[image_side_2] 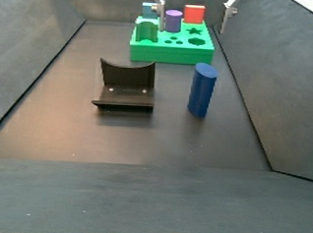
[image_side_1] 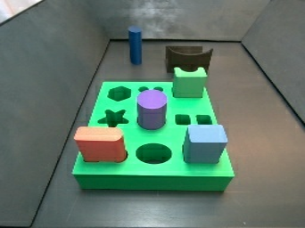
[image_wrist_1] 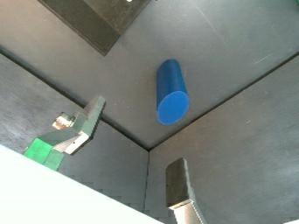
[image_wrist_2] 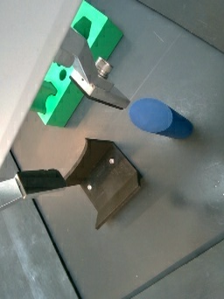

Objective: Pick up the oval object. Move up. Move to above the board. Insert the oval object.
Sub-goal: Pick up the oval object.

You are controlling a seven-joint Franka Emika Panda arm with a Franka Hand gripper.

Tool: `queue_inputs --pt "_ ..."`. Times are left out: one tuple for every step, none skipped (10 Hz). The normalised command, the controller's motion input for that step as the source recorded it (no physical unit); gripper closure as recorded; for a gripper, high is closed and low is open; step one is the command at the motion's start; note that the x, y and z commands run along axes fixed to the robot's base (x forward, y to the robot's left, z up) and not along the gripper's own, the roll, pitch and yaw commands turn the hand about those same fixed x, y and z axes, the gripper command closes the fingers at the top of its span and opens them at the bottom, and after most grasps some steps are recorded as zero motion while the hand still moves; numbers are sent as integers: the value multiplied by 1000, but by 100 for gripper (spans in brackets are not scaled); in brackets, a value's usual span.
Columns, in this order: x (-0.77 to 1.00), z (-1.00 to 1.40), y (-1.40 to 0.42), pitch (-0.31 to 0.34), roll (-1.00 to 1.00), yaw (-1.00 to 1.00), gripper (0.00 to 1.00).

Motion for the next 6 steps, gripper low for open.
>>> queue_inputs --pt "0 -31 -31 0 0 0 0" --pt "0 -243 -54 0 -104 0 0" --pt "-31 -591 -163 -3 -79 134 0" --pt "-151 -771 -100 -26 -16 246 0" --pt "-157 -880 -31 -39 0 331 0" --pt "-191 -980 -49 -64 11 289 0"
